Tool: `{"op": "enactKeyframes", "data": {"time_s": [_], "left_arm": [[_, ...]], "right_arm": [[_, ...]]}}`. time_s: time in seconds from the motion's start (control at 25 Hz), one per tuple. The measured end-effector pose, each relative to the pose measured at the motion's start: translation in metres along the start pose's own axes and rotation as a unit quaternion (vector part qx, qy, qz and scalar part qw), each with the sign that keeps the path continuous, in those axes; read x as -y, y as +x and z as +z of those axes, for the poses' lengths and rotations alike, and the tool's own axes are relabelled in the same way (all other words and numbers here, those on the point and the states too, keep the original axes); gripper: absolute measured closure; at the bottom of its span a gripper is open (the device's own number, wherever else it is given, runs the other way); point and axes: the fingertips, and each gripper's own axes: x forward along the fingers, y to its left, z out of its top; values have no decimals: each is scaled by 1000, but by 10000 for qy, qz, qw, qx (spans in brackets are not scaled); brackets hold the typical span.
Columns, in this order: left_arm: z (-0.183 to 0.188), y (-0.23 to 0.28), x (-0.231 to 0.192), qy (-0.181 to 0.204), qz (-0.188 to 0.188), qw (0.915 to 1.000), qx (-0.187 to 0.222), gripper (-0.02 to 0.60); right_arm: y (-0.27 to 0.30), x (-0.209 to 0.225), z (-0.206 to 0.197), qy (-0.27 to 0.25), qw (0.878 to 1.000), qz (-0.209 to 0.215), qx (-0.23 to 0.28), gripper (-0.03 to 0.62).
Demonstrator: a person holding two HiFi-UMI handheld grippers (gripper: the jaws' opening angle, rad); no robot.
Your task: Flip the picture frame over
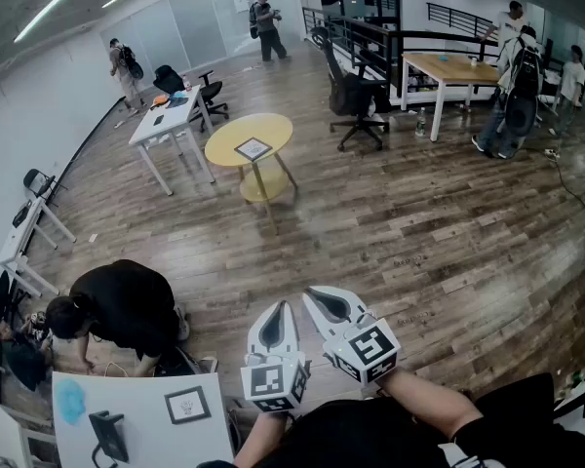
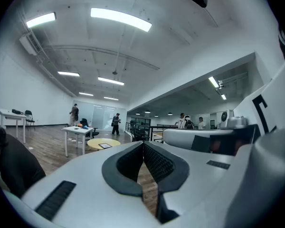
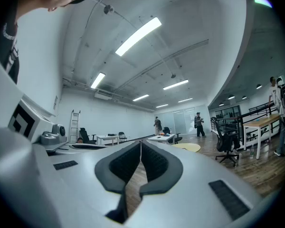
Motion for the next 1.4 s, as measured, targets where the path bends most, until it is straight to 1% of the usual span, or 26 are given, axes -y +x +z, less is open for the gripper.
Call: {"op": "enactKeyframes", "data": {"time_s": [0.24,0.52,0.76,0.96,1.04,1.2,1.4], "left_arm": [[-16,-15,-6,-48,25,10000,-78,558],[-14,-29,-15,-64,4,10000,-63,558],[-12,-44,-47,-172,139,9998,-11,558],[-24,-55,-68,-228,231,9995,-65,558],[-25,-49,-73,-222,229,9995,-60,558],[-29,-24,-78,-208,292,9992,-151,558],[-25,31,-81,-149,329,9991,-217,558]], "right_arm": [[-2,-19,-10,27,9999,132,-45,574],[-3,-32,-10,6,9999,94,-79,573],[9,-43,-10,14,9999,30,-113,572],[10,-51,-18,-52,9999,-29,-161,572],[13,-43,-18,-98,9999,-57,-117,572],[26,-12,-23,-39,9998,-150,-152,572],[55,38,-25,52,9998,-143,-96,572]]}}
